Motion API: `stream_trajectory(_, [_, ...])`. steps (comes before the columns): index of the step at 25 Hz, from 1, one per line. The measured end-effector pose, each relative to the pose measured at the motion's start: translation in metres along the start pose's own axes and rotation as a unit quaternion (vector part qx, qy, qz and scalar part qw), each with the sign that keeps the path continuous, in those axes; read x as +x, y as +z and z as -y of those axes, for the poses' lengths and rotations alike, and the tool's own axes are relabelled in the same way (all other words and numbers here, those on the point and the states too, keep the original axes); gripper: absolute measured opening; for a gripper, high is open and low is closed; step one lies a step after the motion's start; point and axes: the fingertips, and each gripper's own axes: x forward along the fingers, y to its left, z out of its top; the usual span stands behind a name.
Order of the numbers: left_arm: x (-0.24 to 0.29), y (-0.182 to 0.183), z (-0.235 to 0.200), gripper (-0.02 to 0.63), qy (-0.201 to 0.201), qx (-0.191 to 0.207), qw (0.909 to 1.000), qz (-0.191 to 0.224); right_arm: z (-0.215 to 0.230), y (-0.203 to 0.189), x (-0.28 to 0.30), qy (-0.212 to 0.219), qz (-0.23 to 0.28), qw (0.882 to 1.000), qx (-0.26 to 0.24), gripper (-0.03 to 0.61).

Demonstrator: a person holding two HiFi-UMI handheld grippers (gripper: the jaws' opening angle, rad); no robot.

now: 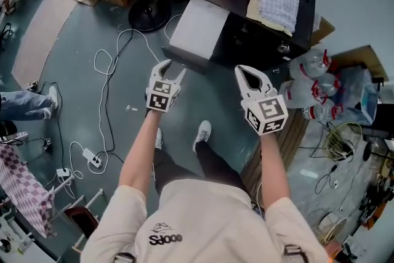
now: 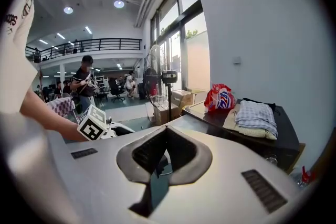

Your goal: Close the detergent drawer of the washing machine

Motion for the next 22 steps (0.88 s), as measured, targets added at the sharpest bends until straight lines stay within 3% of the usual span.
stream_trajectory(4, [0.020,-0.014,-0.004,0.256,0.006,-0.010,0.9999,-0.006,0.008,-0.012,0.008,-0.001,-0.006,1.000,0.013,0.006])
stream_trajectory(9, [0.037,-0.009,-0.008,0.268,0.016,-0.016,0.9996,0.014,0.015,-0.026,0.014,-0.004,-0.018,1.000,0.021,0.006])
stream_trajectory(22, [0.038,-0.003,-0.009,0.275,0.036,-0.018,0.9988,0.027,0.022,-0.035,0.021,0.008,-0.033,0.999,0.013,0.006])
